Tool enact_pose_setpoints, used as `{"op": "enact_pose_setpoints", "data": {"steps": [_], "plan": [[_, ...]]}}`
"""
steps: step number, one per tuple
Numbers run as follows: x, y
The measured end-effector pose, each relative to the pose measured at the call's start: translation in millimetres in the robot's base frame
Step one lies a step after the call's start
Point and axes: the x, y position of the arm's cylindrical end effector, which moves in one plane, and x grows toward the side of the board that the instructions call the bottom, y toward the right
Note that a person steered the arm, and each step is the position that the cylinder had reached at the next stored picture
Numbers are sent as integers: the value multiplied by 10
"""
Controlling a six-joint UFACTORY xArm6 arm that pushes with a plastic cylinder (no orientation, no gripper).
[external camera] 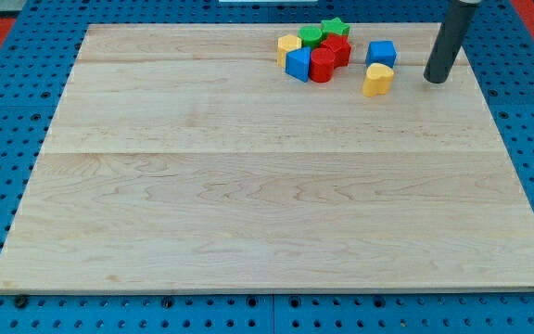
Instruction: Move the yellow heart into the red blocks
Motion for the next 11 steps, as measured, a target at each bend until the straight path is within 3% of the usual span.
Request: {"op": "enact_pose_setpoints", "data": {"steps": [3,6,9,10,11], "plan": [[77,-855],[373,-847],[98,-1279],[257,-1151],[274,-282]]}}
